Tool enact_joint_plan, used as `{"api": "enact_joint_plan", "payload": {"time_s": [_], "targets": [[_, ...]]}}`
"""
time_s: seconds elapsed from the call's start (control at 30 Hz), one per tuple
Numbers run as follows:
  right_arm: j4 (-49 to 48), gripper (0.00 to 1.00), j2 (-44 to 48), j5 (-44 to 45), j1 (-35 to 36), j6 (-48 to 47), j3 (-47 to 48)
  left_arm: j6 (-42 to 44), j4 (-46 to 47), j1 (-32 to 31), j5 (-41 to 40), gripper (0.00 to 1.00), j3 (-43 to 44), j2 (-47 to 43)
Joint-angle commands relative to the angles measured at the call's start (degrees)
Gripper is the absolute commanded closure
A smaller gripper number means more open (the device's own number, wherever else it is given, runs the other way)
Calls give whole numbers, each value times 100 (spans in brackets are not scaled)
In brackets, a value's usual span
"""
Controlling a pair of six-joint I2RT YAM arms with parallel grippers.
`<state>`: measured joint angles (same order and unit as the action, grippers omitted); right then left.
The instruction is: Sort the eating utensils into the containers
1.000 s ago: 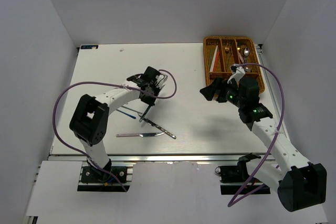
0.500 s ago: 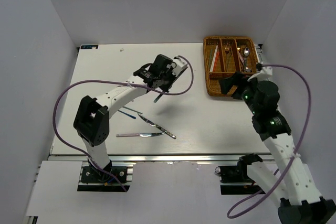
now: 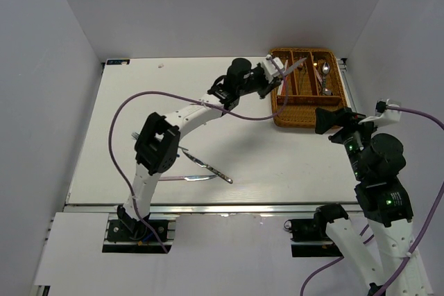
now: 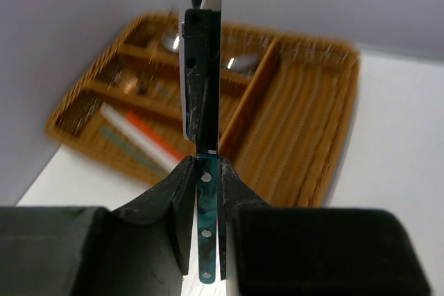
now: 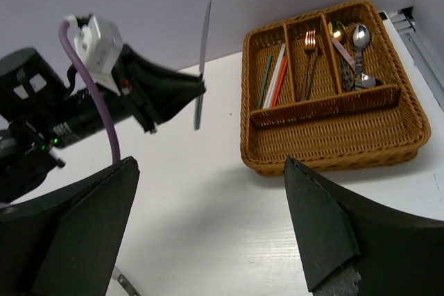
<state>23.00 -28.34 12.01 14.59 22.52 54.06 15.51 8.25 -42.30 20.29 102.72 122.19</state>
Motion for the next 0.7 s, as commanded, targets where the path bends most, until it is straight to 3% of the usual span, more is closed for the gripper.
{"api": "enact_joint_plan", "payload": {"time_s": [0.0,0.23,0.67], "targets": [[248,11,30,-14,-9,-90,52,-660,1230,-181,1008,100,836,338],[424,11,127,-146,-9,-46,306,-1445,1943,-401,1389,100,2304,1710],[635,11,399,-340,-9,-169,526,-268,714,-524,871,100,2815,2458]]}}
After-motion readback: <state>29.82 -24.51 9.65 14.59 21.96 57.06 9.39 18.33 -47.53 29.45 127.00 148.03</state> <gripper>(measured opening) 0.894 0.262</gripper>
